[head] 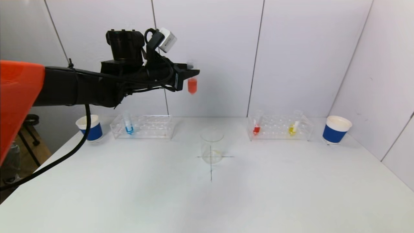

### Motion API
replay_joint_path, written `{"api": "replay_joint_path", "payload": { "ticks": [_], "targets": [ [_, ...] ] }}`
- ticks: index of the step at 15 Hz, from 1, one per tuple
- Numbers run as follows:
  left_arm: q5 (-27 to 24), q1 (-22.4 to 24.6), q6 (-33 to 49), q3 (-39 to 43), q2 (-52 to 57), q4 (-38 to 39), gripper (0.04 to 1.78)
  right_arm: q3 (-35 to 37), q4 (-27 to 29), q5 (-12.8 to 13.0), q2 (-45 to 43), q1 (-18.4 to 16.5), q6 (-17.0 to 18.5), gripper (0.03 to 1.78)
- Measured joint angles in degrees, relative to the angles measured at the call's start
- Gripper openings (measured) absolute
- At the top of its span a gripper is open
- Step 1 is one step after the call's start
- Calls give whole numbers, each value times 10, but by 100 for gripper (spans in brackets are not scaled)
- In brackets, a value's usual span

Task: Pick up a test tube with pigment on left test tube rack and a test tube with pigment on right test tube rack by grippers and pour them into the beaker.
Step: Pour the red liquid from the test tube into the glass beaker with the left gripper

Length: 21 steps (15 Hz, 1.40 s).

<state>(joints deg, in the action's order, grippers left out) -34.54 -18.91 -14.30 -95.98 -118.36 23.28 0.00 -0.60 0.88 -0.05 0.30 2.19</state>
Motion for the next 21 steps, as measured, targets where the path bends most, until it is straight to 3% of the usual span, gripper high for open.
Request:
{"api": "replay_joint_path", "payload": {
  "ticks": [5, 10, 18, 21],
  "targets": [
    [-145, 11, -40, -86, -77, 0, 44, 0, 0, 0, 0, 0, 0, 177],
    [-259, 25, -212, -108, -139, 2, 44, 0, 0, 0, 0, 0, 0, 177],
    [-290, 21, -384, -90, -172, 3, 44, 0, 0, 0, 0, 0, 0, 177],
    [-287, 17, -432, -60, -176, 55, 44, 0, 0, 0, 0, 0, 0, 177]
  ]
}}
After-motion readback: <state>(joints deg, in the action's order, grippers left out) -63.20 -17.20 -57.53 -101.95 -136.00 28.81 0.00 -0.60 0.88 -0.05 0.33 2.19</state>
